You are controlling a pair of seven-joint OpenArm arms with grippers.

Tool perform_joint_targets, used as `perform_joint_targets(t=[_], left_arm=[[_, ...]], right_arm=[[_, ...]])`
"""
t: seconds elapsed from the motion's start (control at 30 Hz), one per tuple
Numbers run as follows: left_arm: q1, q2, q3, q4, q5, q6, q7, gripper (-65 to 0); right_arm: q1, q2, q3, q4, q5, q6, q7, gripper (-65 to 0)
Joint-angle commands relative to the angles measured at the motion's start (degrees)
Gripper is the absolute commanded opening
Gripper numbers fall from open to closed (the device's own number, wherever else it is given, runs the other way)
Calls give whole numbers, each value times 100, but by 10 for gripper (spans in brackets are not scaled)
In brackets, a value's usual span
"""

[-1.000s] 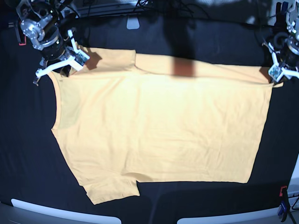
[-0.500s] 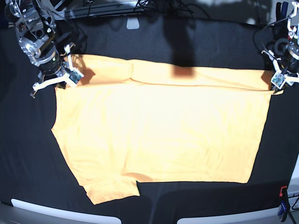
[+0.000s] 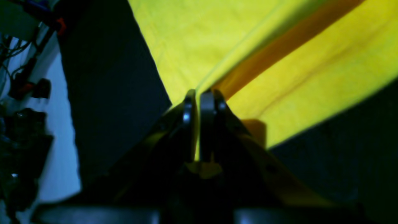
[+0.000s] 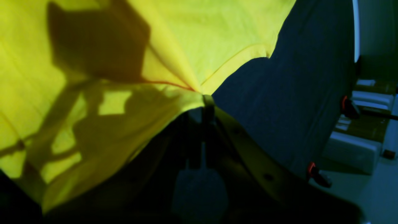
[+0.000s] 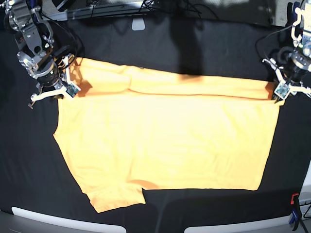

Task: Layout the t-shirt on the table in an organized manner, then fold the t-shirt properly
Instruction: 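Hold the shirt edge taut with both grippers, adjusting to flatten it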

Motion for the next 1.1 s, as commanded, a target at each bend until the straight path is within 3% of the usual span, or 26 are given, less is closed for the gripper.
perform_joint_targets(t=[0.0, 0.17, 0.3, 0.33, 0.4, 0.43, 0.53, 0.73, 0.8, 0.93, 1.07], left_arm=[[-118, -131, -55, -33, 0, 120, -50, -650], [-376, -131, -55, -269, -4, 122, -50, -650], [-420, -133, -55, -267, -2, 122, -42, -650], [-422, -133, -55, -267, 0, 125, -15, -635], [-437, -136, -55, -267, -2, 125, 90, -470], [-455, -133, -59, -267, -2, 149, 140, -421], [-466, -166, -59, -267, 0, 520, 280, -409], [-319, -527, -59, -190, 118, 483, 343, -409], [-103, -688, -59, -24, 177, 380, 334, -409], [577, -970, -59, 562, 446, -173, -20, -409], [1158, -1086, -57, 929, 970, -323, -529, -409]], right_arm=[[87, 107, 63, 48, -90, -74, 22, -650], [223, 107, 63, 39, -87, 245, 24, -650], [236, 109, 63, 39, -46, 243, 28, -644], [234, 109, 63, 39, -44, 243, 37, -573], [236, 109, 63, 39, -48, 223, 37, -446], [236, 109, 63, 39, -48, 155, 39, -416], [234, 109, 63, 42, -52, -114, 33, -412], [17, 109, 63, 302, -52, -118, -208, -413], [-175, 111, 63, 540, -55, -116, -297, -413], [-629, 111, 63, 1091, -72, -116, -472, -413], [-988, 109, 63, 1443, -74, -116, -632, -413]])
